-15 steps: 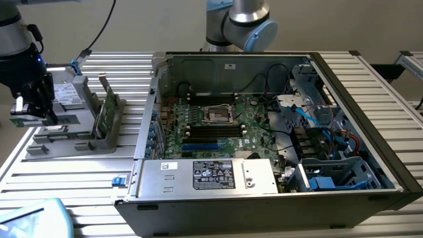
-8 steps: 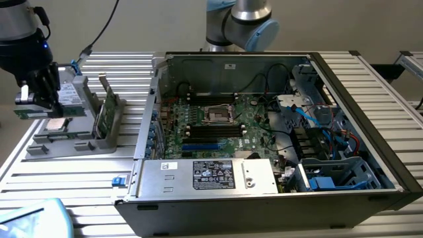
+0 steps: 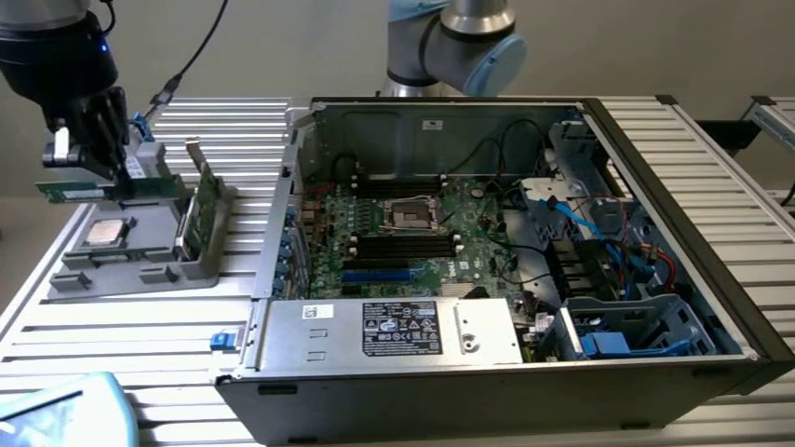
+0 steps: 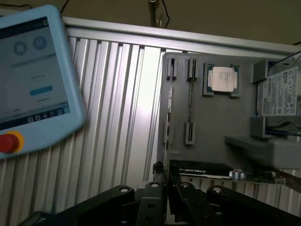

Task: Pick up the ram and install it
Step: 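Pick up the ram and move it above insertion slot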

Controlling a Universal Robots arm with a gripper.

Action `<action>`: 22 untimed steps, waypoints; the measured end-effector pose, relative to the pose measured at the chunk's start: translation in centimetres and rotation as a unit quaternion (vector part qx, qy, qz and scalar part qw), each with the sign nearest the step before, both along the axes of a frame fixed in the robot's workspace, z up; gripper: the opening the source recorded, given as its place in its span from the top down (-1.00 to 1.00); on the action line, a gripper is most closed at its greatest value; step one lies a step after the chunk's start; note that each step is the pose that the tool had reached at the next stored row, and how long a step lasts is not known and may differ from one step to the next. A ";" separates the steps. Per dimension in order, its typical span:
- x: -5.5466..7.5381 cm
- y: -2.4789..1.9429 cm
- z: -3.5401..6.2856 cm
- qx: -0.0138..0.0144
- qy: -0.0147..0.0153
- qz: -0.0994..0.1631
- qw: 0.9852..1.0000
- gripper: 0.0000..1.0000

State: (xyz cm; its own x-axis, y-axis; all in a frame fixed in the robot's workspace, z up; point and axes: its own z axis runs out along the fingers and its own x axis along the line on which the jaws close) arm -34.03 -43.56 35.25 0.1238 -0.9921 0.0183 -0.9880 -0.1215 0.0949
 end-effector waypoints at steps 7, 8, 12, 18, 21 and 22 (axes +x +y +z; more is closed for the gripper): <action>3.2 -0.20 1.18 0.000 0.001 0.000 1.000 0.71; 3.6 -0.23 1.24 0.000 0.002 0.000 1.000 0.71; 5.5 -0.34 1.53 0.000 0.002 0.000 1.000 0.71; 8.2 -0.49 1.99 0.000 0.003 0.000 1.000 0.71; 9.6 -0.56 2.22 0.000 0.004 0.000 1.000 0.71; 10.0 -0.59 2.29 0.000 0.004 0.000 1.000 0.71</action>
